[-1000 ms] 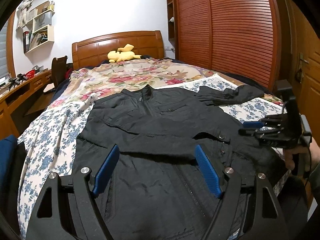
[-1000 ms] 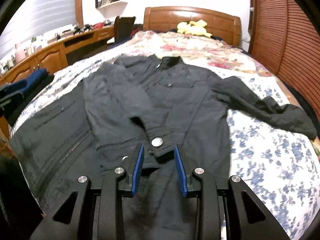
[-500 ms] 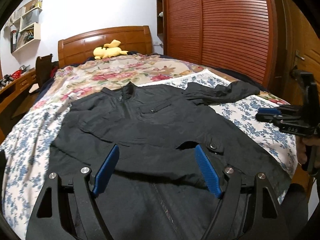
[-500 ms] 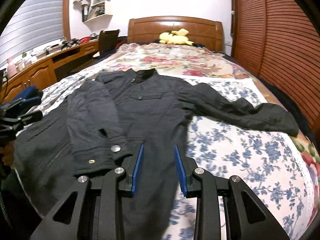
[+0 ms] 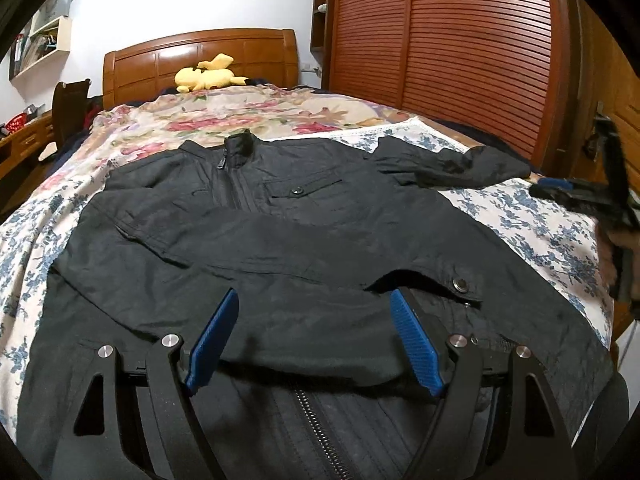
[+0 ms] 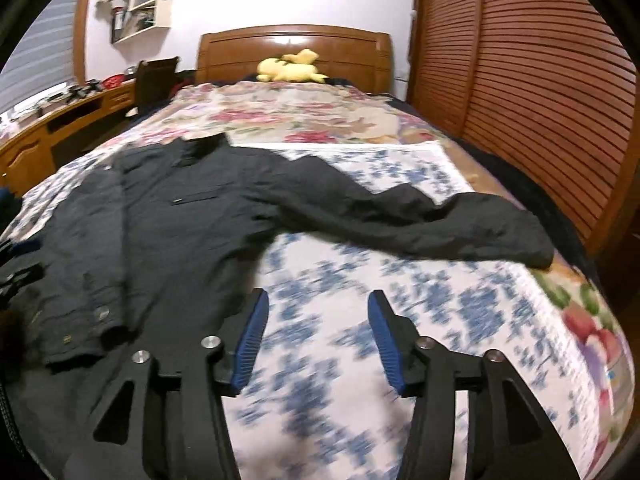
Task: Fold large clothes
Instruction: 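Move the right tool to the other sleeve's cuff and grasp it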
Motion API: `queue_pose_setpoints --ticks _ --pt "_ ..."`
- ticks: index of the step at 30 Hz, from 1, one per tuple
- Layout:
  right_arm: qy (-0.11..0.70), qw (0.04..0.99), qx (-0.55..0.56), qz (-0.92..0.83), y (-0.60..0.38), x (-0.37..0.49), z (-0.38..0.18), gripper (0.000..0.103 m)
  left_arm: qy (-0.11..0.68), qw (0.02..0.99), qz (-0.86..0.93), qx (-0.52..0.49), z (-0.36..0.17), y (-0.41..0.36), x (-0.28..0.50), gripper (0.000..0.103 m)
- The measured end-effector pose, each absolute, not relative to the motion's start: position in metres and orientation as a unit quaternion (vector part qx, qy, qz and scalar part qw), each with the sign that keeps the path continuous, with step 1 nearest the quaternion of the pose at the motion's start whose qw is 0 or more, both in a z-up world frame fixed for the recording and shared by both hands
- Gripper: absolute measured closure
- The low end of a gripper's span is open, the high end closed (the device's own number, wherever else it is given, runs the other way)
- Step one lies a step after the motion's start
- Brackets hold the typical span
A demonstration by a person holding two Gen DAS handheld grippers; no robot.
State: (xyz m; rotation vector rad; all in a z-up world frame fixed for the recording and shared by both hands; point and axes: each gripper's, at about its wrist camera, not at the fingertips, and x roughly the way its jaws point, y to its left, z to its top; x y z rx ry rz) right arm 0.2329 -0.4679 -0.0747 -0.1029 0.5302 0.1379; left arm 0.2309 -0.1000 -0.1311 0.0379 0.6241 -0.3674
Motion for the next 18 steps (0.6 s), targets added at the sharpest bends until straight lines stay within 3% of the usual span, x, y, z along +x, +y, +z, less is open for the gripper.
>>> queue_pose_setpoints --ticks 18 --pt "0.301 0.948 0.005 -0.105 -0.573 0.354 -0.057 0.042 0.298 0.938 -0.175 0.017 -0.136 -0.099 0.227 0.024"
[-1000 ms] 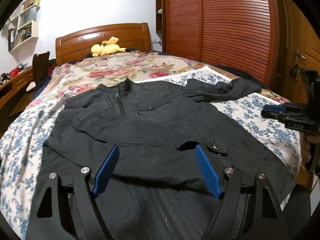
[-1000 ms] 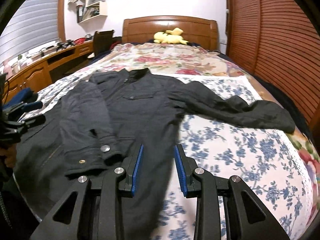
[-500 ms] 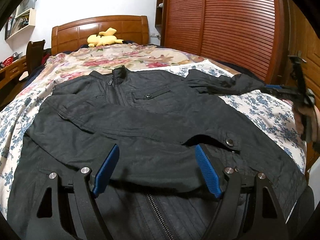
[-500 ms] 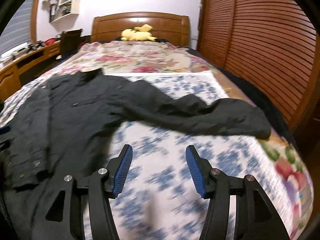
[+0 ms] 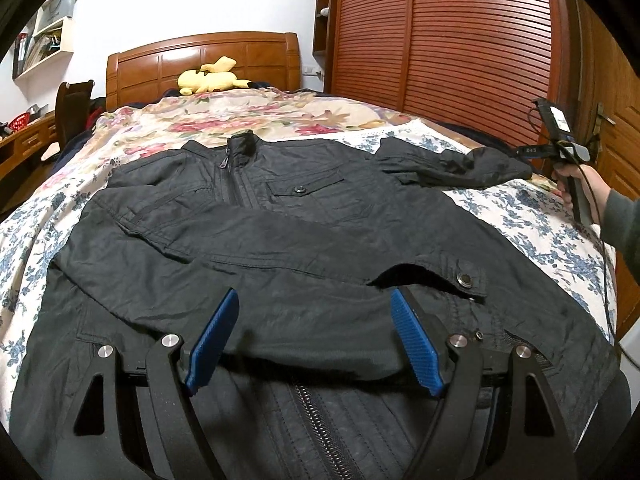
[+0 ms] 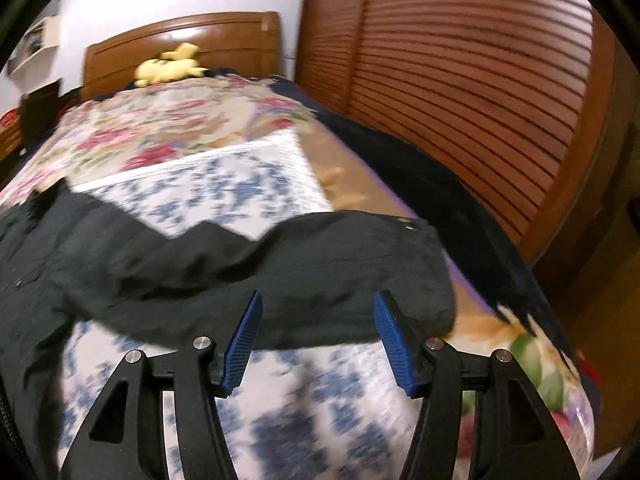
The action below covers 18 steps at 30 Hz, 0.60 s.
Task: Fold large clothes
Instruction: 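Move the right tool to the other sleeve's cuff and grasp it, then lift the held sleeve up off the bed with the right tool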
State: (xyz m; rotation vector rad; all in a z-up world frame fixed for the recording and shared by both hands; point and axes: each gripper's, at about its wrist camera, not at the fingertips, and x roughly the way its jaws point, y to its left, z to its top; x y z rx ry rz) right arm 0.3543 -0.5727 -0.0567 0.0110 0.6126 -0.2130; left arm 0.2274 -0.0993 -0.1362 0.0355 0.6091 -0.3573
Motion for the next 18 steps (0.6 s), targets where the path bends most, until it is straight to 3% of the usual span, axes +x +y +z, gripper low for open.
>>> queue_pose_setpoints --ticks 18 --pt "0.389 0.903 0.094 -0.154 -0.625 0.390 -0.078 0.031 0.298 0.939 -0.170 0.032 -0.139 -0.105 0.224 0.024"
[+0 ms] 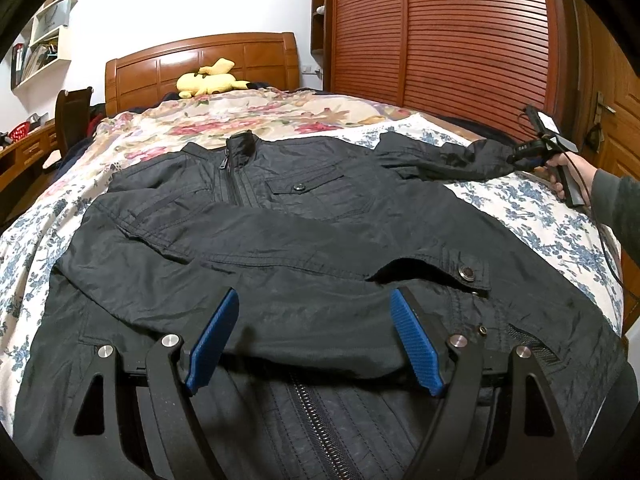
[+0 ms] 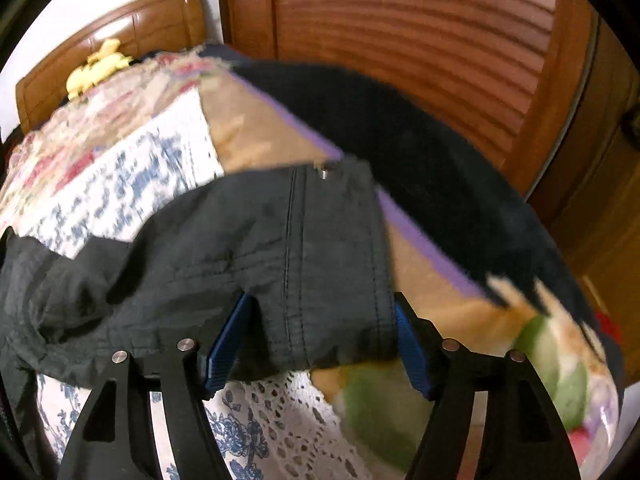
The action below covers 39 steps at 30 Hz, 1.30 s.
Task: Fold large clothes
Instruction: 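Lift the held sleeve up off the bed with the right tool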
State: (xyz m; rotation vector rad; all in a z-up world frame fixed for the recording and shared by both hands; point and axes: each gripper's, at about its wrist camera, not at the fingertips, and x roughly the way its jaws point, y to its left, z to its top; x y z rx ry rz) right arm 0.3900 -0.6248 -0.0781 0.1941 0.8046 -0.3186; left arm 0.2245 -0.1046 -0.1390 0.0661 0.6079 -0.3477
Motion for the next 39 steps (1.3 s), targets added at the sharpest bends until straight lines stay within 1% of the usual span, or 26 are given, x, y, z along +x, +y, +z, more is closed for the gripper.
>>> queue_pose_setpoints --ticks 2,3,4,5,6,9,14,21,31,33,35,36,39 --pt "0.395 0.902 0.078 -0.153 -0.619 0.390 -0.076 0.032 0.299 0.939 -0.170 0.032 -0.139 -0.105 0.225 0.024" --pt "0.396 0.903 0.072 -0.150 -0.618 0.390 -0.075 0.036 0.299 0.939 -0.170 0.031 -0.139 -0.105 0.225 0.024" --pt "0.394 0.906 0.060 -0.146 -0.613 0.391 -0.074 0.044 0.299 0.938 -0.170 0.032 -0.139 -0.105 0.225 0.024" --pt "0.388 0.909 0.043 -0.148 -0.608 0.388 -0.071 0.060 0.299 0.939 -0.170 0.032 -0.139 -0.105 0.225 0.024" --pt "0.381 0.912 0.023 -0.152 -0.602 0.386 -0.067 0.080 0.298 0.939 -0.170 0.032 -0.139 -0.105 0.225 0.024" --pt "0.352 0.925 -0.008 -0.146 -0.584 0.369 -0.047 0.085 0.296 0.940 -0.170 0.032 -0.138 -0.104 0.225 0.024" --pt "0.309 0.941 -0.051 -0.126 -0.546 0.334 0.001 0.088 0.285 0.943 -0.172 0.026 -0.134 -0.099 0.222 0.024" --pt "0.258 0.958 -0.099 -0.076 -0.469 0.268 0.061 0.089 0.264 0.950 -0.165 0.019 -0.118 -0.084 0.208 0.024" --pt "0.210 0.965 -0.157 0.005 -0.356 0.193 0.107 0.091 0.244 0.955 -0.167 0.005 -0.098 -0.049 0.184 0.024" --pt "0.199 0.966 -0.166 0.022 -0.335 0.179 0.115 0.091 0.242 0.956 -0.168 0.003 -0.095 -0.043 0.179 0.021" --pt "0.186 0.966 -0.175 0.040 -0.314 0.165 0.121 0.091 0.238 0.957 -0.164 0.001 -0.093 -0.035 0.174 0.003" --pt "0.180 0.966 -0.178 0.049 -0.303 0.157 0.124 0.091 0.234 0.959 -0.162 -0.002 -0.091 -0.031 0.172 0.001" --pt "0.164 0.965 -0.188 0.078 -0.275 0.136 0.130 0.091 0.226 0.961 -0.157 -0.009 -0.086 -0.019 0.165 0.001"
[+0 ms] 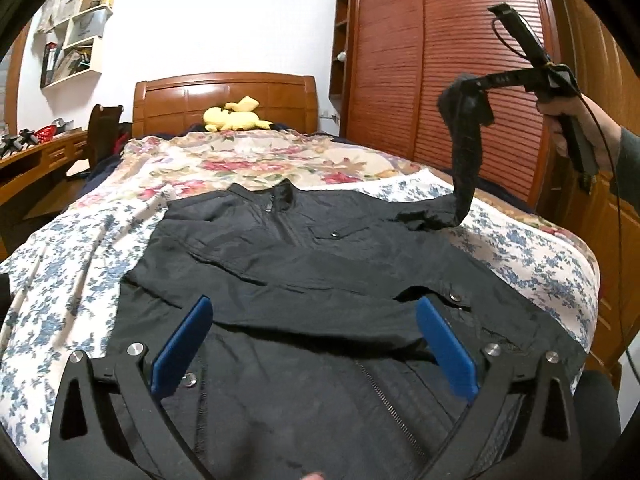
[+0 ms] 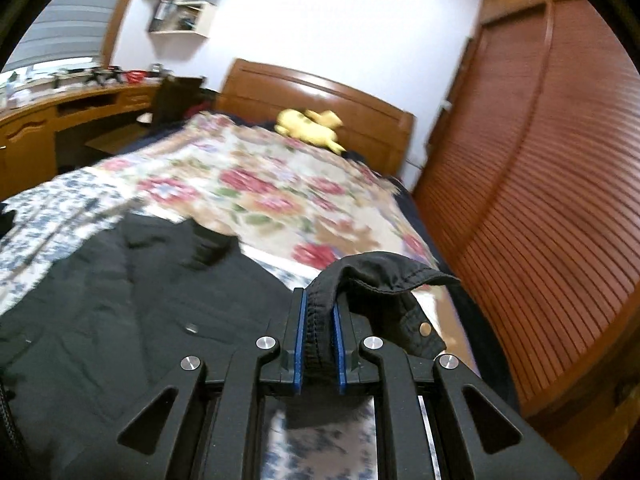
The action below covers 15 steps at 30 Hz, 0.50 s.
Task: Fold large clothes
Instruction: 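Lift the held sleeve up off the bed with the right tool, then lay the sleeve across the jacket body with the right tool and release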
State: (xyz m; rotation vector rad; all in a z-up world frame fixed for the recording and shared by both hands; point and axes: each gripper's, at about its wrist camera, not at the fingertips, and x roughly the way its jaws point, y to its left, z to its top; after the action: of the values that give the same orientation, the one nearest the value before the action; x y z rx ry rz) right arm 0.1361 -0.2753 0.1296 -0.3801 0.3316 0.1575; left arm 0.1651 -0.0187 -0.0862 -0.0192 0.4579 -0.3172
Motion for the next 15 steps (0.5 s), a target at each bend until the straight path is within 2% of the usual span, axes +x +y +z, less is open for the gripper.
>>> queue_pose_setpoints --ticks 9,15 --pt "0.130 0.958 -0.195 0.165 -0.247 0.081 0.124 0.091 0.210 0.968 -0.135 -0.010 -0.079 0.003 0.154 0.001" --pt "0.135 0.946 -0.200 0.218 -0.247 0.049 0.110 0.091 0.211 0.970 -0.124 -0.016 -0.079 0.015 0.155 0.001"
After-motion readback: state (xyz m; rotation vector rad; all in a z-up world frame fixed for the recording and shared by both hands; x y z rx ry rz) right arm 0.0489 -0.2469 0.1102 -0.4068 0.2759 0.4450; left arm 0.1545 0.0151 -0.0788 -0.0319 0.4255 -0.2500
